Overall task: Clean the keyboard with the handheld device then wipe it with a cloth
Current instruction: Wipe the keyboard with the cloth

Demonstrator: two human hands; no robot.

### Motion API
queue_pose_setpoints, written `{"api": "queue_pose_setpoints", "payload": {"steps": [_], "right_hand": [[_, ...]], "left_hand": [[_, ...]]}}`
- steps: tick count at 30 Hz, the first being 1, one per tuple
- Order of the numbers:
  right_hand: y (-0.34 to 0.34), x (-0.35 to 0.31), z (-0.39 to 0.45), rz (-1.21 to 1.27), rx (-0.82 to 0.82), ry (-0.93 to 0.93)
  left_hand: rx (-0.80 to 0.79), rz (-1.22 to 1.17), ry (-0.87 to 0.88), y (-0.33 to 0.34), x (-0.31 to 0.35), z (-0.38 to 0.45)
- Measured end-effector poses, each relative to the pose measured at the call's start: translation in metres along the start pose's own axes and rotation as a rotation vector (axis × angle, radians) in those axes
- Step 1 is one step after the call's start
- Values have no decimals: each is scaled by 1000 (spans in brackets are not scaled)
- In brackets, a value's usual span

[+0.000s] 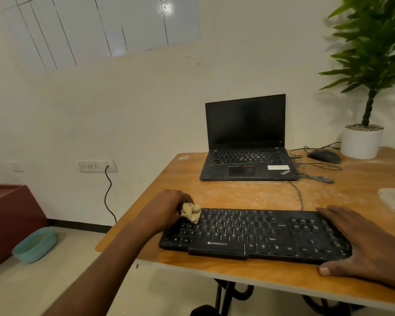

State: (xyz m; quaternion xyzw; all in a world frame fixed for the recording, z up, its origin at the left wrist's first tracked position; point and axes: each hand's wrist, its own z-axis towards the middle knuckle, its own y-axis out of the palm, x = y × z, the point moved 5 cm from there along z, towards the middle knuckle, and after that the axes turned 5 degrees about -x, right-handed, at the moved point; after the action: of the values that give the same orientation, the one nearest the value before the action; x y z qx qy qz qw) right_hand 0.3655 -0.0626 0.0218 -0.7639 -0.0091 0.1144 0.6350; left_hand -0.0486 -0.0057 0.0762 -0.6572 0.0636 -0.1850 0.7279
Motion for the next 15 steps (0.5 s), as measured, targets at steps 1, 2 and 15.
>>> {"api": "queue_pose_setpoints", "payload": {"steps": [1,2,15], "right_hand": [[0,0,0,4,9,-2],[0,1,0,8,18,-4],[1,1,0,28,29,-7]], "left_hand": [[4,14,-34,-2,-10,-5],[8,27,-63,-4,-16,-10],[45,-55,62,6,38,-27]]}}
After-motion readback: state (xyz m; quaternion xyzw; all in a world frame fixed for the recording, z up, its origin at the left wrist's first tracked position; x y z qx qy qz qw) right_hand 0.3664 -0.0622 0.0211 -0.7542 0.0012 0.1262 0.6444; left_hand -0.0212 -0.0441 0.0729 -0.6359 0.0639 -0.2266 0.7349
